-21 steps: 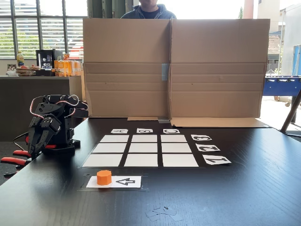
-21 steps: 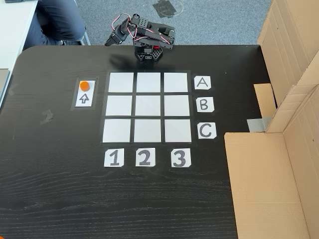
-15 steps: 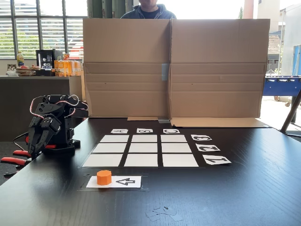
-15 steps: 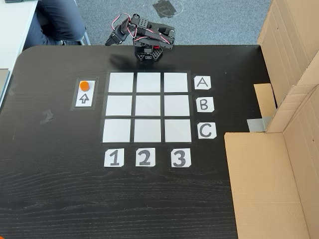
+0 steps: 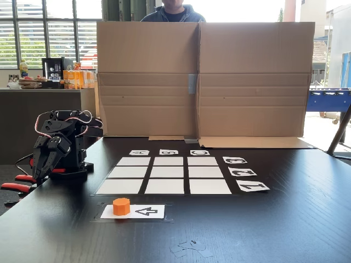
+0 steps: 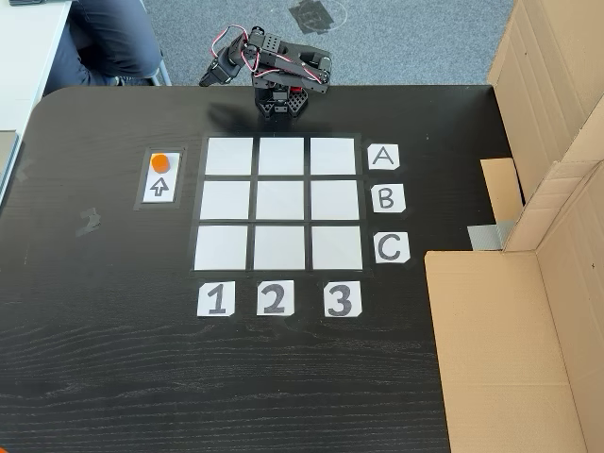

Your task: Pick up the round, orange token and place it in the grid on square A1.

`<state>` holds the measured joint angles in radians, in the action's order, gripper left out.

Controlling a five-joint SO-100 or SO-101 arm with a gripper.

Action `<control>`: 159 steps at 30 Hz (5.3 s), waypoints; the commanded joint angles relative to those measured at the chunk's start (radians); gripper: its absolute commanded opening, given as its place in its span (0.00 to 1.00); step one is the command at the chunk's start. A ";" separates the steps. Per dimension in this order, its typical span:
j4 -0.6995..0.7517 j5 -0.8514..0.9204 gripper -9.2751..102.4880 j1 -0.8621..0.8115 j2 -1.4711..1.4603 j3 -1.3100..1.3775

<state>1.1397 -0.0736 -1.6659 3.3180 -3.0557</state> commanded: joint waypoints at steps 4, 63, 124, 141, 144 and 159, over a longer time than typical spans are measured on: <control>-0.002 -0.008 0.14 -0.003 0.005 -0.003; 0.305 -0.121 0.28 0.495 -1.720 1.528; 0.305 -0.135 0.38 0.724 -2.418 2.072; 0.305 -0.135 0.29 0.721 -2.479 2.114; 0.305 -0.135 0.26 0.721 -2.480 2.118; 0.307 -0.135 0.16 0.716 -2.477 2.134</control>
<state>1.4435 -0.2025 -0.9511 0.8191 -0.9587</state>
